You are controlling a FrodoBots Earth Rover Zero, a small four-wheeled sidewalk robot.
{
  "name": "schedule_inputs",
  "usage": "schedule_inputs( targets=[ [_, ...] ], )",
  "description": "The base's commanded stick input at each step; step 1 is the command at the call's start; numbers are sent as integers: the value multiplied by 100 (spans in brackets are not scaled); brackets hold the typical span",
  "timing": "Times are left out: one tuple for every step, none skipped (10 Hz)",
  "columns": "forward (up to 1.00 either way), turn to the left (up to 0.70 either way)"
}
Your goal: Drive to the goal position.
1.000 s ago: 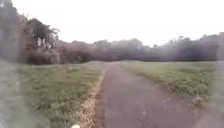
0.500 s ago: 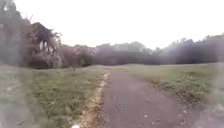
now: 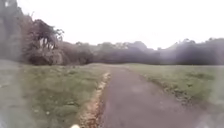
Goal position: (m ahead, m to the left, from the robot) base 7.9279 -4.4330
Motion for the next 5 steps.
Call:
schedule_inputs(
  targets=[
    [70,0],
    [70,0],
    [70,0],
    [70,0],
    [70,0]
  ],
)
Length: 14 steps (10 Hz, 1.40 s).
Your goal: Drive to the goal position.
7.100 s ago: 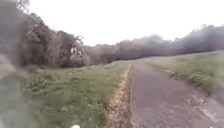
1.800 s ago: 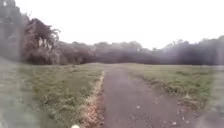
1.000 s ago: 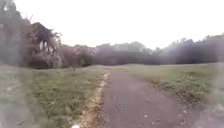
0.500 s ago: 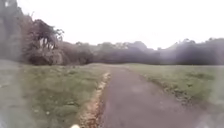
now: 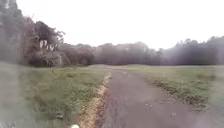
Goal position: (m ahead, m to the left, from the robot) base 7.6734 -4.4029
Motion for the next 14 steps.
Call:
schedule_inputs(
  targets=[
    [70,-4],
    [70,-11],
    [70,-14],
    [70,-14],
    [70,-14],
    [70,-14],
    [70,-14],
    [70,-14],
    [70,-14],
    [70,-14],
    [70,-14],
    [70,-14],
    [70,-14],
    [70,-14]
  ],
)
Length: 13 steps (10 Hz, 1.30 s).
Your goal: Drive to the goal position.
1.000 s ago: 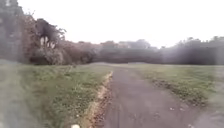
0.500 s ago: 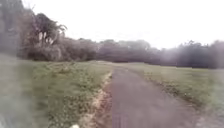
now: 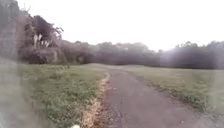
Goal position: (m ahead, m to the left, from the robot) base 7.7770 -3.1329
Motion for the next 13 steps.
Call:
schedule_inputs(
  targets=[
    [70,-14],
    [70,-14],
    [70,-14],
    [70,-14],
    [70,-14],
    [70,-2],
    [70,-1],
    [70,-1],
    [70,0],
    [70,0],
    [70,0],
    [70,0],
    [70,0]
  ],
)
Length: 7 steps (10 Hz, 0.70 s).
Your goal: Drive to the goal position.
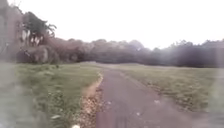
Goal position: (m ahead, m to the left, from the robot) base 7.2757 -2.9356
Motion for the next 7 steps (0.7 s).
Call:
schedule_inputs(
  targets=[
    [70,0],
    [70,0],
    [70,0],
    [70,0],
    [70,0],
    [70,0],
    [70,0]
  ],
)
